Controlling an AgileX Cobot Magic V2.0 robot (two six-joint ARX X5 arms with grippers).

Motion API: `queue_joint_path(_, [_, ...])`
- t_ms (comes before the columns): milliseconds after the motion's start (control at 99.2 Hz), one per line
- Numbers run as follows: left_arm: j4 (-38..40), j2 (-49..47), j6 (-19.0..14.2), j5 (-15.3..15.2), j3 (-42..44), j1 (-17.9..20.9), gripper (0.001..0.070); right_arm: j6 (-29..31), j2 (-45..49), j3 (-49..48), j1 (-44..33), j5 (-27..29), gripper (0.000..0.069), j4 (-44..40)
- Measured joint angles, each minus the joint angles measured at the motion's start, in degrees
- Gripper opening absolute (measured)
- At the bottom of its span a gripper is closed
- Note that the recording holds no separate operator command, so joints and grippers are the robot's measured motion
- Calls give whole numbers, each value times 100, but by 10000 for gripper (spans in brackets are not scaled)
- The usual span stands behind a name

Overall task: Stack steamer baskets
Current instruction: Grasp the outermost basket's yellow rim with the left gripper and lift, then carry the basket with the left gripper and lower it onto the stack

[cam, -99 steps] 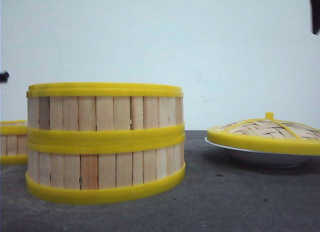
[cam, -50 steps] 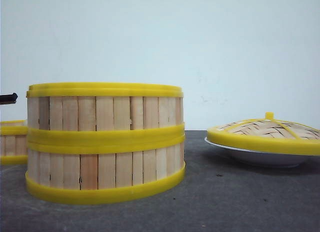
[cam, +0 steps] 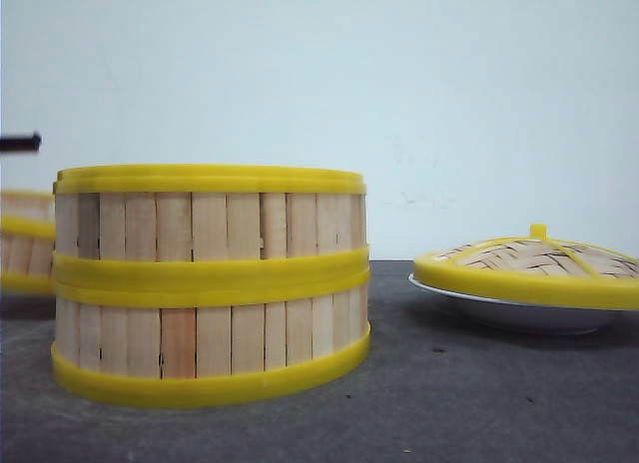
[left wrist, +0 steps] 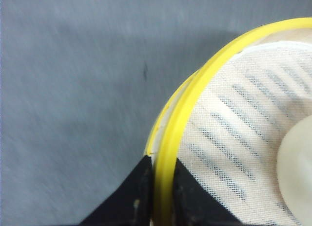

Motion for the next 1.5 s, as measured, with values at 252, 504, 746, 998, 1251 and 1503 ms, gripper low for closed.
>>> queue_joint_path(252, [-1456, 0, 105, 592, 1550, 20, 19, -2, -511, -72, 0, 0, 529, -92])
queue_joint_path(504, [-2715, -166, 144, 1397, 2240, -389, 19, -28, -719, -74, 0, 2, 529, -90])
queue_joint_path(746, [-3473, -756, 330, 1394, 2214, -1067, 19, -133, -713, -76, 0, -46, 529, -85])
queue_joint_path(998, [-3130, -1751, 343, 1176, 1246, -1661, 19, -140, -713, -81, 0, -87, 529, -87])
queue_joint_path(1251, [-2636, -2302, 275, 1182, 164, -2218, 19, -155, -713, -81, 0, -177, 529, -87])
queue_joint_path(1503, [-2133, -2277, 177, 1152, -557, -2529, 19, -155, -713, -81, 0, -177, 529, -90])
